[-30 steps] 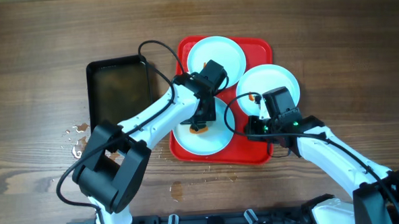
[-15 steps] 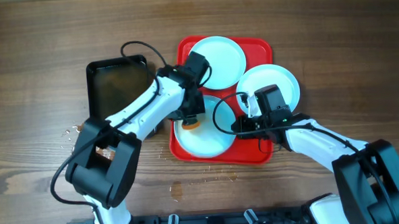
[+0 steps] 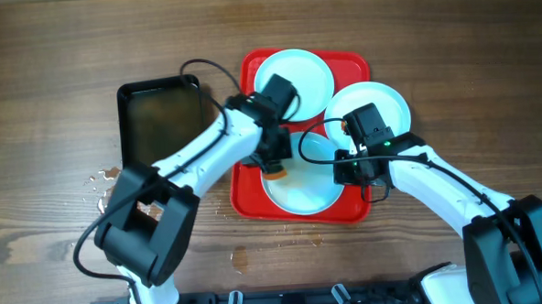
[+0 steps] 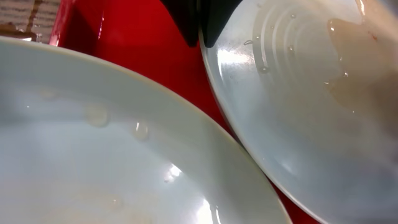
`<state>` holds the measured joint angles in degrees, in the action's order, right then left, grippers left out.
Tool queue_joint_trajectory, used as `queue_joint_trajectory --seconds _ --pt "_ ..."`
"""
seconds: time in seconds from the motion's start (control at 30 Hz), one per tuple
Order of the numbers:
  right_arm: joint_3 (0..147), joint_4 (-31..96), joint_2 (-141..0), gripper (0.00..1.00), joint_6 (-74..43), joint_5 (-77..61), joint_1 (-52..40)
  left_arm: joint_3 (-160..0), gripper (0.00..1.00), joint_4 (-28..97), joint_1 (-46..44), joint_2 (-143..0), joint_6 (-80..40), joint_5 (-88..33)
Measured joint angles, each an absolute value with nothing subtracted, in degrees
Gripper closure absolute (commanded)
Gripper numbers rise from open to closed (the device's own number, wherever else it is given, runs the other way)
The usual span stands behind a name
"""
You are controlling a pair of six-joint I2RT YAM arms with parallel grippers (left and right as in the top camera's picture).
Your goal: Clean dirty plates on tray and stack at the side
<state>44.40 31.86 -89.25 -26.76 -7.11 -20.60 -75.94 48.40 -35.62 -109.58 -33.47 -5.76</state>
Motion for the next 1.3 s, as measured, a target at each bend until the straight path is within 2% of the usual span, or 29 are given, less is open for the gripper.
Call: queue_joint_trajectory --seconds 0.17,0.33,0.43,0.7,0.83,0.93,0.97,1.07,1.1,1.3 --pt "44.4 31.1 -89.3 0.96 -26.8 -6.7 -20.6 -73.4 0.96 38.7 -41.2 -109.6 -34.0 -6.8" --pt "44.4 31.2 -89.3 0.96 -26.8 -6.3 -20.6 -68.1 0.96 33.2 -41.8 -110.3 -35.8 -9.3" --pt "44.4 31.2 -89.4 0.96 -26.8 -6.2 -20.6 -68.4 0.96 36.2 -41.7 -110.3 -35.9 -6.1" --pt "45.6 31.3 -89.4 0.96 -27.0 -9.2 -21.5 -70.0 0.96 44.2 -41.1 -111.0 -33.5 16.1" --pt "45.9 33.9 -89.4 0.96 -27.2 -6.9 -20.8 -76.2 0.96 54.2 -40.2 -112.5 -33.2 24.8" --pt "45.8 34.1 -89.4 0.96 -27.4 -5.4 -20.8 -82.4 0.96 58.1 -38.2 -112.3 -33.3 27.0" --pt "45.8 34.1 -89.4 0.94 -27.5 -5.0 -20.8 -83.3 0.96 58.2 -37.6 -111.8 -33.3 26.7" --pt "45.7 31.2 -89.4 0.71 -21.9 -9.6 -20.8 -83.8 0.96 59.2 -33.3 -107.5 -33.0 21.5" --pt "45.7 29.6 -89.4 0.67 -18.7 -13.3 -20.8 -83.8 0.96 60.4 -31.3 -106.1 -32.8 20.1" --pt "45.6 23.6 -89.4 0.62 -14.6 -22.5 -20.8 -83.6 0.94 63.4 -19.2 -104.3 -32.6 16.8"
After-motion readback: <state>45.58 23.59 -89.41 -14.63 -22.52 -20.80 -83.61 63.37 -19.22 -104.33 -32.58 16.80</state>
